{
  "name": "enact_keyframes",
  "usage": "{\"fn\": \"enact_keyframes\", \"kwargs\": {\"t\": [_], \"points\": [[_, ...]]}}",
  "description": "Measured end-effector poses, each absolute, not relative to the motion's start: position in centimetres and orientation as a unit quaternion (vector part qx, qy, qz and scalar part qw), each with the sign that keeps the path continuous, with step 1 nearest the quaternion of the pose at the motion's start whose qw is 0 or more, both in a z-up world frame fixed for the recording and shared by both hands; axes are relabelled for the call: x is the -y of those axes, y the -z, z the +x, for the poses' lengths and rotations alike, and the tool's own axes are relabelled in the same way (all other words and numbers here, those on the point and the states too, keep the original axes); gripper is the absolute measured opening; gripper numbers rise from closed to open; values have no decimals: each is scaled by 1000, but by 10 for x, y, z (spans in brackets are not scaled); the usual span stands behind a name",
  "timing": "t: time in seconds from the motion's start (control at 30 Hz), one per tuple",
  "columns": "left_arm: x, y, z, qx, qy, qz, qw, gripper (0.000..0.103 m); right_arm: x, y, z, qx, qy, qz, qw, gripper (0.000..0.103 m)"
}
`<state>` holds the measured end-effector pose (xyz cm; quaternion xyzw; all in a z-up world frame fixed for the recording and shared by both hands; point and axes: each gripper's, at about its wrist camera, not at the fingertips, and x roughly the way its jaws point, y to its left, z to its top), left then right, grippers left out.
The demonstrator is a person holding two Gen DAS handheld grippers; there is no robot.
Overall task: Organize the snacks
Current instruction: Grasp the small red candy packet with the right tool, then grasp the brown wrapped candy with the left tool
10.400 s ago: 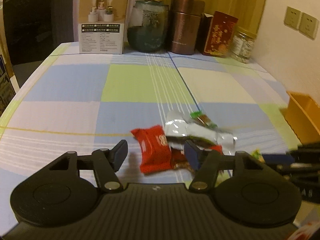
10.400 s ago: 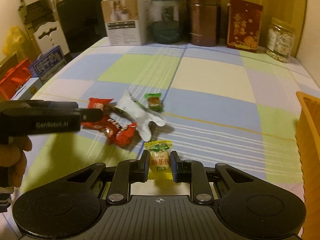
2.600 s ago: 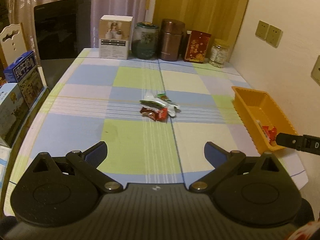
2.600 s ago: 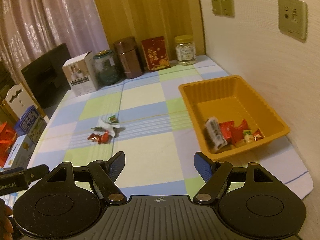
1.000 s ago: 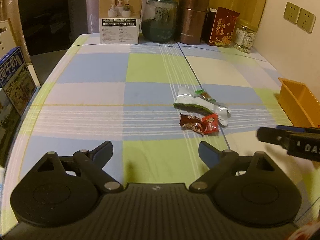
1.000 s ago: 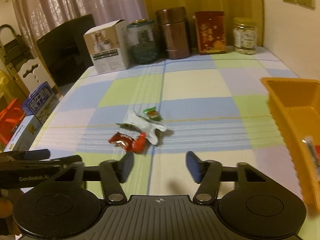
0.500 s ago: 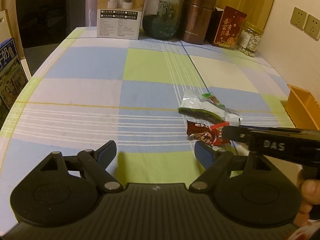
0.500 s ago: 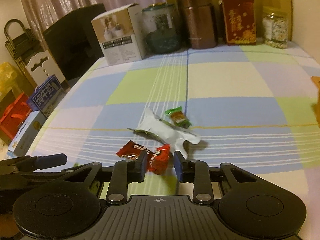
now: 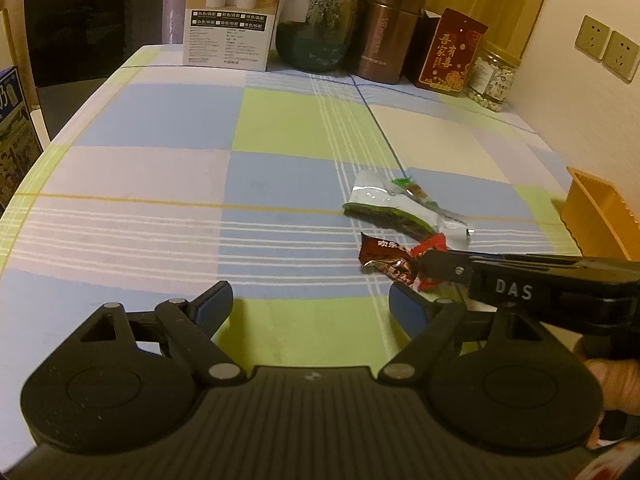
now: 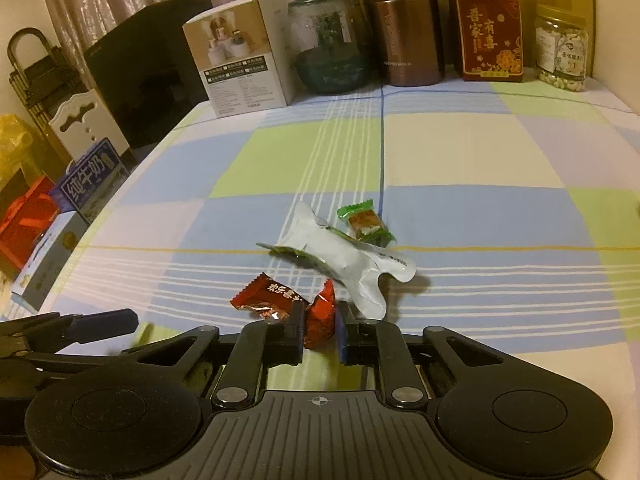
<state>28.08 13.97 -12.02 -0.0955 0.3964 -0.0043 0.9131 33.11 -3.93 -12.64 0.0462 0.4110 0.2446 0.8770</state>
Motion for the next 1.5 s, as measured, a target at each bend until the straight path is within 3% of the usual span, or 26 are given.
{"fn": "enact_keyframes", "kwargs": {"t": [0.23, 0.4, 0.6, 0.67, 0.73, 0.83, 1.07, 1.17, 1.5], "points": [[-130, 119, 285, -385, 34, -95, 918, 82, 67, 107, 318, -397, -209, 33, 893, 14], [-115, 123, 293, -384, 67, -85, 917, 72, 96, 111, 314, -427, -169, 29, 888, 14], [-101, 127, 298, -385, 79, -65, 917, 72, 111, 118, 319, -444, -152, 43, 882, 15], [-101, 129, 299, -387, 77, -64, 917, 72, 111, 119, 319, -441, -149, 38, 884, 18], [-101, 130, 300, -387, 75, -63, 917, 72, 111, 120, 320, -440, -144, 35, 886, 29], [-98, 131, 302, -386, 74, -61, 918, 72, 111, 121, 322, -441, -144, 42, 885, 33], [-93, 134, 304, -385, 72, -54, 919, 72, 102, 124, 322, -442, -152, 30, 884, 33], [-91, 135, 306, -384, 70, -54, 919, 72, 103, 124, 322, -444, -148, 36, 883, 22], [-79, 138, 317, -373, 74, -60, 923, 69, 111, 119, 323, -439, -133, 55, 887, 21]]}}
